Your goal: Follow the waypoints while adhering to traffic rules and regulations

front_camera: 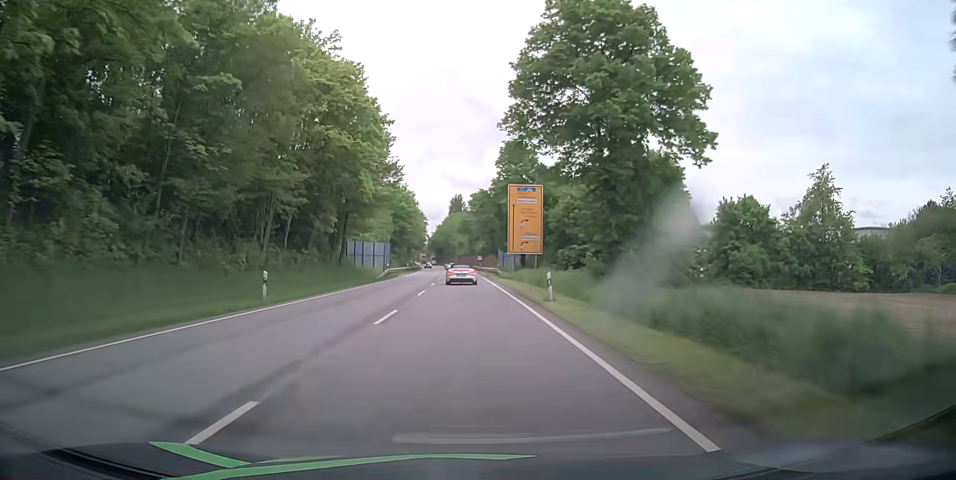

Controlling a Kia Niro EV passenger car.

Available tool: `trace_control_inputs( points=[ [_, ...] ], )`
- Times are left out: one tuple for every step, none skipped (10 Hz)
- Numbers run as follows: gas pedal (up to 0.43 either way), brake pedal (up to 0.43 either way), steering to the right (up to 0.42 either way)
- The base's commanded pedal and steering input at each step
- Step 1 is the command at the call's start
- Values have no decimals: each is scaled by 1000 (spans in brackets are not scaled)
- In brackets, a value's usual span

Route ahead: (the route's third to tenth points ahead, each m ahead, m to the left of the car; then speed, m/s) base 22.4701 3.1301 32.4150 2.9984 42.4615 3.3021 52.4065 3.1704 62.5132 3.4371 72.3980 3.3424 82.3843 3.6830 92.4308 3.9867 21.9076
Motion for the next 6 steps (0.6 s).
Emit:
trace_control_inputs(
  points=[
    [0,0,0],
    [0,0,0],
    [0,0,0],
    [0,0,-1],
    [0,0,-1],
    [0,0,-1]
  ],
)
